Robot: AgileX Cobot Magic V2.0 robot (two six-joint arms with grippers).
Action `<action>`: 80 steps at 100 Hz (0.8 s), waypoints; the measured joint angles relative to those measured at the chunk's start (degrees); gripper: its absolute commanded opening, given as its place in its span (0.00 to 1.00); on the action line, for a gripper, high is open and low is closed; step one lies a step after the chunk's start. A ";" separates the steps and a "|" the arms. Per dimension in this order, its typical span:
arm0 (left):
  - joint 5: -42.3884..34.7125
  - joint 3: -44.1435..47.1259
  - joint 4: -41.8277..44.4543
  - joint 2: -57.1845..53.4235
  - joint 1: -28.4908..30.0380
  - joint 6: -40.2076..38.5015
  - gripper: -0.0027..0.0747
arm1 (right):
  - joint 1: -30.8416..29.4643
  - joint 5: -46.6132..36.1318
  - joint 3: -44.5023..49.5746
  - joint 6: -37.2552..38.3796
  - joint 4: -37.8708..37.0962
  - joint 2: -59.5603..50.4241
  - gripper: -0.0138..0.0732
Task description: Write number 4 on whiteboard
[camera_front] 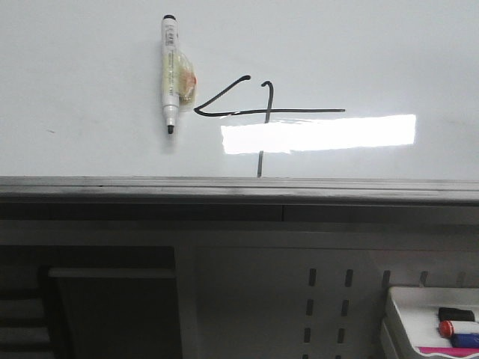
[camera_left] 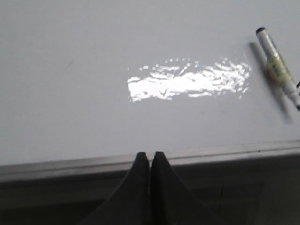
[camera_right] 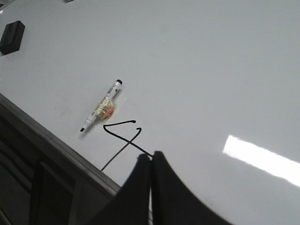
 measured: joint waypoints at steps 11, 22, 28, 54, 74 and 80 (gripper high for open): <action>5.28 0.00 1.56 0.00 0.39 -0.40 0.01 | 0.00 0.00 0.00 0.00 0.00 0.00 0.08; 9.55 0.00 1.69 0.00 0.39 -0.53 0.01 | 0.00 0.00 0.04 0.00 0.00 0.00 0.08; 10.27 0.00 1.72 0.00 0.41 -0.56 0.01 | 0.00 0.00 0.04 0.00 0.00 0.00 0.08; 10.38 0.00 1.72 0.00 0.63 -0.65 0.01 | 0.00 0.00 0.04 0.00 0.00 0.00 0.08; 10.38 0.00 1.72 0.00 0.63 -0.65 0.01 | 0.00 0.00 0.04 0.00 0.00 0.00 0.08; 10.38 0.00 1.72 0.00 0.63 -0.65 0.01 | 0.00 0.00 0.04 0.00 0.00 0.00 0.08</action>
